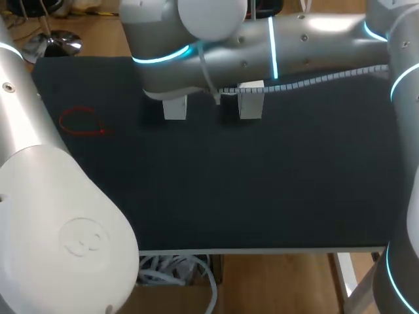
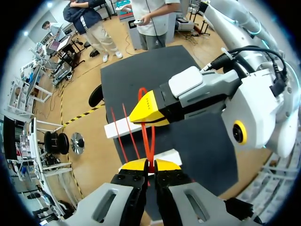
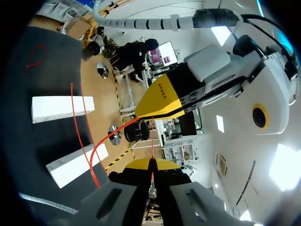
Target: Grab the tape and strap the tape.
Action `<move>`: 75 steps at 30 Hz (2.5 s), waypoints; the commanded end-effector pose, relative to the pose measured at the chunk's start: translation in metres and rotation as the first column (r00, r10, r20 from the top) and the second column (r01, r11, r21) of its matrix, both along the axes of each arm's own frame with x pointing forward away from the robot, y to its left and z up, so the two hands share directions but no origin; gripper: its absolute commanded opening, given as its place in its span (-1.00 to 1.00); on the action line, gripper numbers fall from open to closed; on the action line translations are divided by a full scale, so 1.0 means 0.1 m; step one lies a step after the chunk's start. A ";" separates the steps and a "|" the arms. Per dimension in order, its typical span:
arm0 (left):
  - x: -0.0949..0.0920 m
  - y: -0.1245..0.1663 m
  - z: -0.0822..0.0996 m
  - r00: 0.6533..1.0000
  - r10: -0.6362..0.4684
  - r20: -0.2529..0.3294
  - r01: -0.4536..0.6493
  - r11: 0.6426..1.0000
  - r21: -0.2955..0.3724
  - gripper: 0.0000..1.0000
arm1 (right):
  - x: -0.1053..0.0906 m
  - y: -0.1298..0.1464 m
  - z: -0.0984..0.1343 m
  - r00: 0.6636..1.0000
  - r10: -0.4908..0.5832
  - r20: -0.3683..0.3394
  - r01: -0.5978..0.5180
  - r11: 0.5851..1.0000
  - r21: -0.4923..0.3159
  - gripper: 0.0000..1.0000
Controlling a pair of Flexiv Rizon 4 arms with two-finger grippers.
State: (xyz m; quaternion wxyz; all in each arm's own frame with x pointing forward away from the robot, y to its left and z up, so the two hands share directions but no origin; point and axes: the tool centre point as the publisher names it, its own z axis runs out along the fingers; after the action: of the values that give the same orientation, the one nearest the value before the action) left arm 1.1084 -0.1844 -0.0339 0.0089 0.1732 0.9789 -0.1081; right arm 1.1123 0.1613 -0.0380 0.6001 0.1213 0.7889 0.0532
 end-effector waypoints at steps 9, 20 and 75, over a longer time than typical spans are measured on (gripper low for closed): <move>0.01 -0.01 0.02 1.000 0.000 -0.003 0.000 1.000 0.006 -1.00 | -0.01 0.03 0.02 1.000 0.005 -0.006 -0.005 1.000 0.001 -1.00; 0.01 -0.01 0.02 1.000 0.000 -0.003 0.000 1.000 0.006 -1.00 | -0.01 0.07 0.03 1.000 -0.005 -0.001 0.005 1.000 0.001 -1.00; 0.01 -0.01 0.02 1.000 0.000 -0.003 0.000 1.000 0.006 -1.00 | 0.05 0.35 0.02 0.998 0.056 0.001 -0.056 0.998 0.005 -1.00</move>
State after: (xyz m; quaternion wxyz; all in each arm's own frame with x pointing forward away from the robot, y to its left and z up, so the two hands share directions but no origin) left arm 1.1086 -0.1838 -0.0339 0.0089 0.1730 0.9790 -0.1078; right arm 1.1180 0.1960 -0.0375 0.6015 0.1019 0.7891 0.0721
